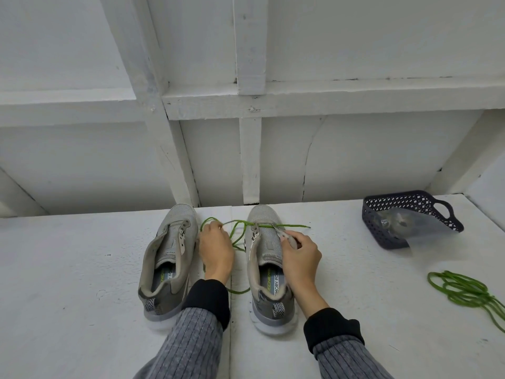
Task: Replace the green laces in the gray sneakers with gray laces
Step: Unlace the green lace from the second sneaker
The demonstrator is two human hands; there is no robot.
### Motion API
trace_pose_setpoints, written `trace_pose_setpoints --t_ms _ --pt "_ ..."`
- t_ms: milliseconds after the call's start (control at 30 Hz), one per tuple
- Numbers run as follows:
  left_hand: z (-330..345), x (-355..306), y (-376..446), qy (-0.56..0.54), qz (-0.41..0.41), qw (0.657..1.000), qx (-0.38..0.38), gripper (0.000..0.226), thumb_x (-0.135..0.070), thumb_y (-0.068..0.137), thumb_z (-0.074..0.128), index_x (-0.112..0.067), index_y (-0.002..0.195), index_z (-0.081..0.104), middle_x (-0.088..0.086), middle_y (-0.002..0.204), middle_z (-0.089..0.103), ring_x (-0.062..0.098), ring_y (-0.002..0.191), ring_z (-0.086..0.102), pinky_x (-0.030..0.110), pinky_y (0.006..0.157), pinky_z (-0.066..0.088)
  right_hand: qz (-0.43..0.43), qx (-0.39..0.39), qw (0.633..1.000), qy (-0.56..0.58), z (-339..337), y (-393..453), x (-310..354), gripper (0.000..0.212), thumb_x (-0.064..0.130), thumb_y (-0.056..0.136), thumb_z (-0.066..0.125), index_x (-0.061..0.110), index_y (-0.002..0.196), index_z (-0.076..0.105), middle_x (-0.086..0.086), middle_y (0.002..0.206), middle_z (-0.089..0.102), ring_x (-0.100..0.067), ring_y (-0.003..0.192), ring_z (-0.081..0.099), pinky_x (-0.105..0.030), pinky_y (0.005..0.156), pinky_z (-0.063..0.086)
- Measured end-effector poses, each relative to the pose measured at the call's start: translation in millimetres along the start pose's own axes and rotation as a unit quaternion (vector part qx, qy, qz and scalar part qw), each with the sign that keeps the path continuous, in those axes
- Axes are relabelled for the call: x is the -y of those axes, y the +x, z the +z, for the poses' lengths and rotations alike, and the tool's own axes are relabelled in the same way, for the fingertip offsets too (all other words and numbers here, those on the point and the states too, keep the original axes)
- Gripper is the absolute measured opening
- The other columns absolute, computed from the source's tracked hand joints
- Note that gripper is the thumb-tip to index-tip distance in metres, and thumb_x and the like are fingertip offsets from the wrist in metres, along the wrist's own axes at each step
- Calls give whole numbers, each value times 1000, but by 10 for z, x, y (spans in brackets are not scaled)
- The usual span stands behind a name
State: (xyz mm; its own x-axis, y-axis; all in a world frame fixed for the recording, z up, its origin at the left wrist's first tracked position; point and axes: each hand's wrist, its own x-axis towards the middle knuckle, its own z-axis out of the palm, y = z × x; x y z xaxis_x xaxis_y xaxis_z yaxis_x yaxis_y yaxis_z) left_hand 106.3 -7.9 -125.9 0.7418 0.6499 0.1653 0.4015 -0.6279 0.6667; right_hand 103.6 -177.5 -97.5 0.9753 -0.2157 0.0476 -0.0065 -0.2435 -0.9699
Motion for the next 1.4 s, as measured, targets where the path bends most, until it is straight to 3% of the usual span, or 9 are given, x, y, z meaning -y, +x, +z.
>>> trace_pose_setpoints --t_ms 100,200,467,667,767,933,1167,1267,1400 --pt "34 -88 13 26 185 982 24 31 -11 97 55 -14 127 63 8 128 62 32 117 53 44 99 41 1 2 1000 0 -1 -1 4 15 7 89 64 11 101 72 -1 92 66 -2 81 59 2 63 39" --pt "64 -134 29 46 285 957 15 12 -16 91 65 -21 98 74 0 104 70 29 104 58 48 94 44 3 -1 1000 -1 9 2 3 15 7 88 64 11 101 73 0 93 66 -7 83 61 2 64 39" --pt "56 10 3 -99 -29 994 -30 14 -11 98 46 -4 92 57 12 99 57 31 92 55 36 73 38 -3 3 1000 -1 -4 -6 15 15 8 88 65 11 100 73 0 91 66 3 79 57 3 64 38" --pt "40 -62 45 0 187 982 31 32 -9 97 53 -9 128 60 11 128 60 32 118 52 44 102 42 -2 -1 1000 -1 4 -4 2 15 8 89 64 10 101 72 0 93 66 0 80 59 2 64 40" --pt "89 -120 69 34 306 951 27 14 -12 91 66 -18 100 73 4 108 69 30 104 57 46 94 47 -2 -1 1000 -4 3 -2 -2 16 8 89 64 11 101 73 -1 95 67 -4 83 59 0 66 41" --pt "100 -156 29 32 241 968 55 14 -16 99 53 -13 97 66 2 98 64 23 94 54 41 98 40 -3 0 1000 -7 -1 -8 2 16 8 88 64 10 102 73 -2 94 67 -3 81 59 0 65 42" --pt "138 -76 -131 -66 -30 997 30 12 -14 101 38 -7 96 47 9 83 59 31 75 56 35 61 35 -4 0 1000 -2 -10 -6 2 15 8 88 65 10 100 73 -2 93 67 3 80 57 3 64 39" --pt "119 -57 -82 -61 17 997 46 16 -15 102 40 -9 106 54 10 96 64 29 86 59 39 71 45 -5 -1 1000 -3 -7 -6 -2 15 8 89 65 9 100 73 -1 94 67 4 80 57 3 65 38" --pt "122 -42 16 -23 244 968 59 28 -16 100 49 -11 122 64 7 118 65 28 105 57 45 94 46 -6 1 1000 -9 -1 1 -7 14 8 89 64 10 100 73 -1 93 66 4 80 56 3 65 38"
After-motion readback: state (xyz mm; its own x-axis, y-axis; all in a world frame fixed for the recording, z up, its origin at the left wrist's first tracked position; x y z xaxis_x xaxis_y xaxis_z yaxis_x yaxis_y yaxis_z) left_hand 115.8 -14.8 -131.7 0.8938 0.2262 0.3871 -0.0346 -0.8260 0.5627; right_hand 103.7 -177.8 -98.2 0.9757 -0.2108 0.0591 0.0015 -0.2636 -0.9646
